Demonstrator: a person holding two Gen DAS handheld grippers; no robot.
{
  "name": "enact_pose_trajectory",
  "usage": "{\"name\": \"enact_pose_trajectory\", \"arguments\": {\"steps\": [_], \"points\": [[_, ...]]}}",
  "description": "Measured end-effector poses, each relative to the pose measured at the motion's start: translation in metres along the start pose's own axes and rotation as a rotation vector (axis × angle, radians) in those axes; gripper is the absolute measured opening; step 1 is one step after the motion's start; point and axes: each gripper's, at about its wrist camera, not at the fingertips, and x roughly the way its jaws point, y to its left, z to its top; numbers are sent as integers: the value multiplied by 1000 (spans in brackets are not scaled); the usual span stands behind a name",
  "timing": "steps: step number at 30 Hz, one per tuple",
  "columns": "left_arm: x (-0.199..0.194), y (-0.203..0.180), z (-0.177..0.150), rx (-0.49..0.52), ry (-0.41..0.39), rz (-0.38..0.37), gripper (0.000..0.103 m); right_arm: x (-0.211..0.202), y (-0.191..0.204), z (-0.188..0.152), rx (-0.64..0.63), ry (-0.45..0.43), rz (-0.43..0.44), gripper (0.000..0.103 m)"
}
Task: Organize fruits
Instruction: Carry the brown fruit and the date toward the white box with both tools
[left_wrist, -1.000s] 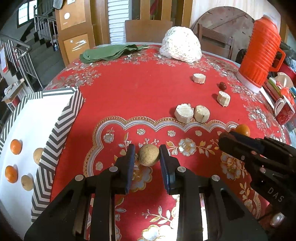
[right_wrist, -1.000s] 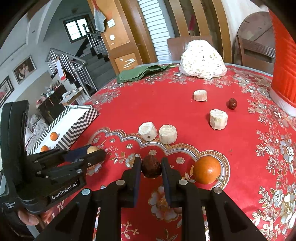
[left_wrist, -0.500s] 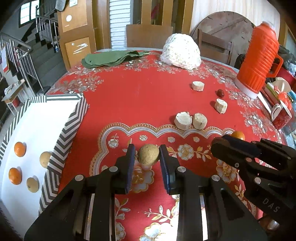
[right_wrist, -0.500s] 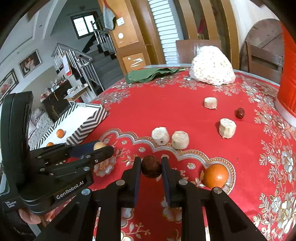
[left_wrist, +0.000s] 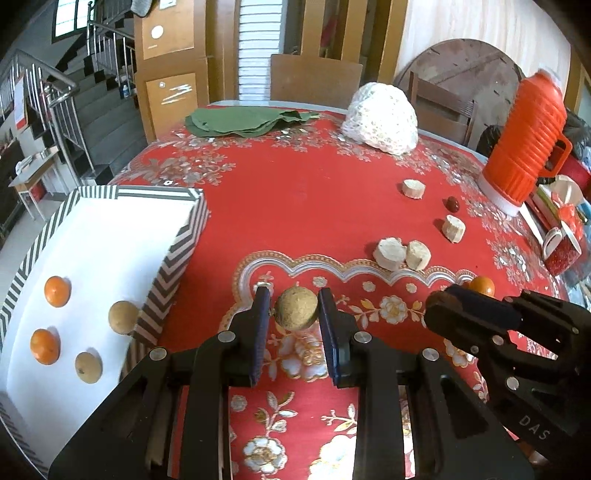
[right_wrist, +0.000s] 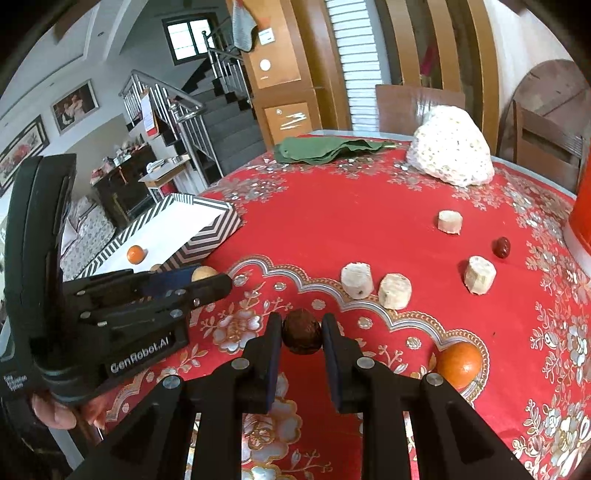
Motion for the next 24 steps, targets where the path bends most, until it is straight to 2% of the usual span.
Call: {"name": "enact_pose_trajectory", "arguments": {"steps": [11,24], "points": [[-4,10,-2,-16,-4,3,25,5,16,3,-47,27,17,21],[-21,39,-2,-56,-19,33,25,16,43,14,-104,42,71,21]]}}
